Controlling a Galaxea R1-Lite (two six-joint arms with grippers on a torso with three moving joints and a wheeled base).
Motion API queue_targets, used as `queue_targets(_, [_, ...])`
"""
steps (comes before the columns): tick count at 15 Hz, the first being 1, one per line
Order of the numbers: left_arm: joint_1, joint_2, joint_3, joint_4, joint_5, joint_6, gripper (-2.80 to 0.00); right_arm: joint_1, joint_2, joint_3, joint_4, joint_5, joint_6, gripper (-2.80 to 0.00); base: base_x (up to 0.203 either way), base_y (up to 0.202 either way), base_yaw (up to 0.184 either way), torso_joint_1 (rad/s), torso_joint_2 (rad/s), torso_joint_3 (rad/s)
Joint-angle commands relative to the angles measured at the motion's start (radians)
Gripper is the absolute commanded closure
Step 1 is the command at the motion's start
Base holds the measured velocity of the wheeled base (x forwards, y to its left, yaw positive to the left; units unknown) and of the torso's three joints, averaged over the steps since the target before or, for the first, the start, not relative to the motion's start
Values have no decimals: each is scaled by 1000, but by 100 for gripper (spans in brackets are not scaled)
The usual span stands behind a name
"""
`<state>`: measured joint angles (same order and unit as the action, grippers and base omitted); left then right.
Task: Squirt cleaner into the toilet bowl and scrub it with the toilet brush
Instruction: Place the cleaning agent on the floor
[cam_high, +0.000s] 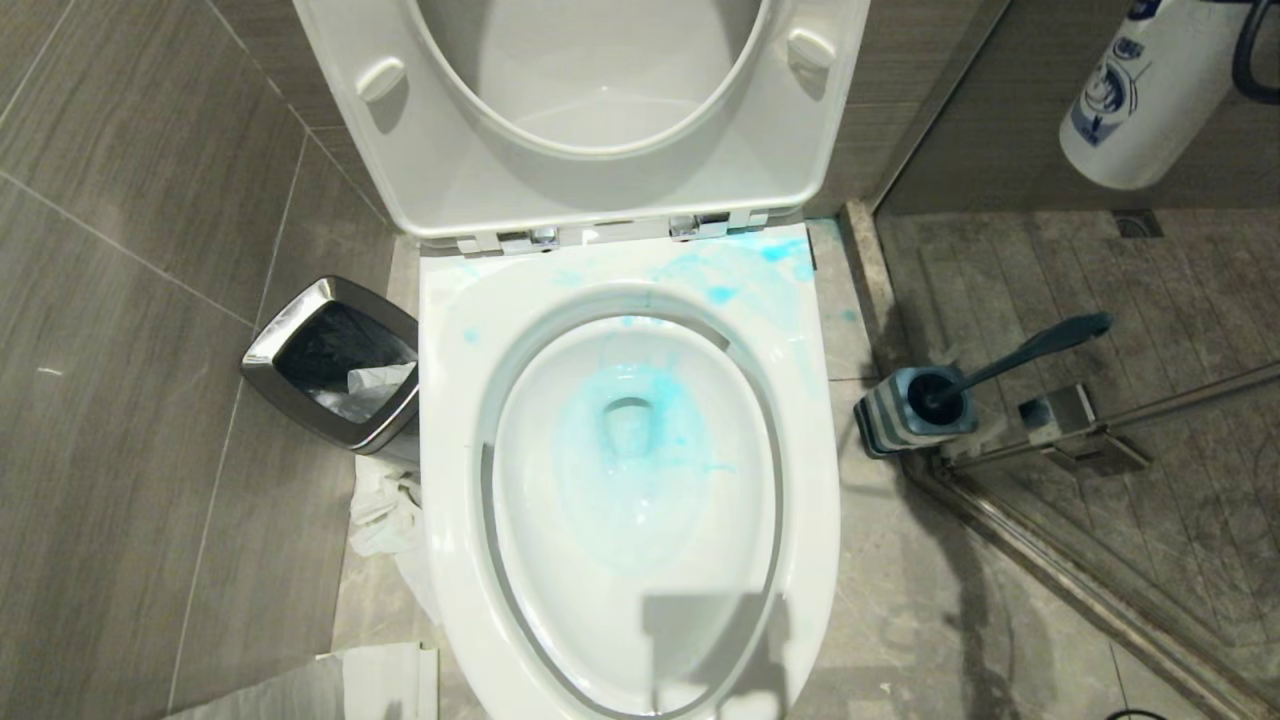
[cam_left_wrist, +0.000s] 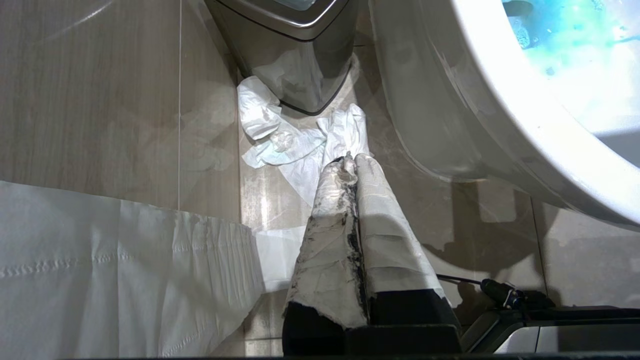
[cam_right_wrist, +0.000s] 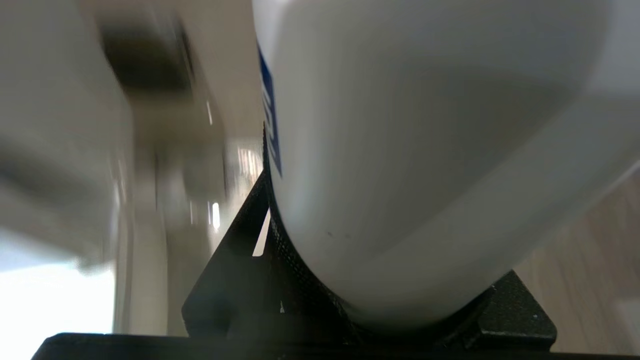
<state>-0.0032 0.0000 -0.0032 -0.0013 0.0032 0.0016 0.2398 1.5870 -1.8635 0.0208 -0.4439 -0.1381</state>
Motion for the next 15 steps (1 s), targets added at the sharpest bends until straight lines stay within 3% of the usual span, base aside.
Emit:
queue_targets(1, [0, 2, 0, 0, 0, 0, 0, -16, 82, 35, -221, 45, -35, 0, 0, 0, 0, 0, 0, 0])
queue_targets(7, [0, 2, 0, 0, 0, 0, 0, -19, 237, 113, -516, 39, -117, 0, 0, 0, 0, 0, 0, 0])
queue_targets(15, [0, 2, 0, 0, 0, 0, 0, -25, 393, 133, -610, 56, -118, 0, 0, 0, 0, 0, 0, 0])
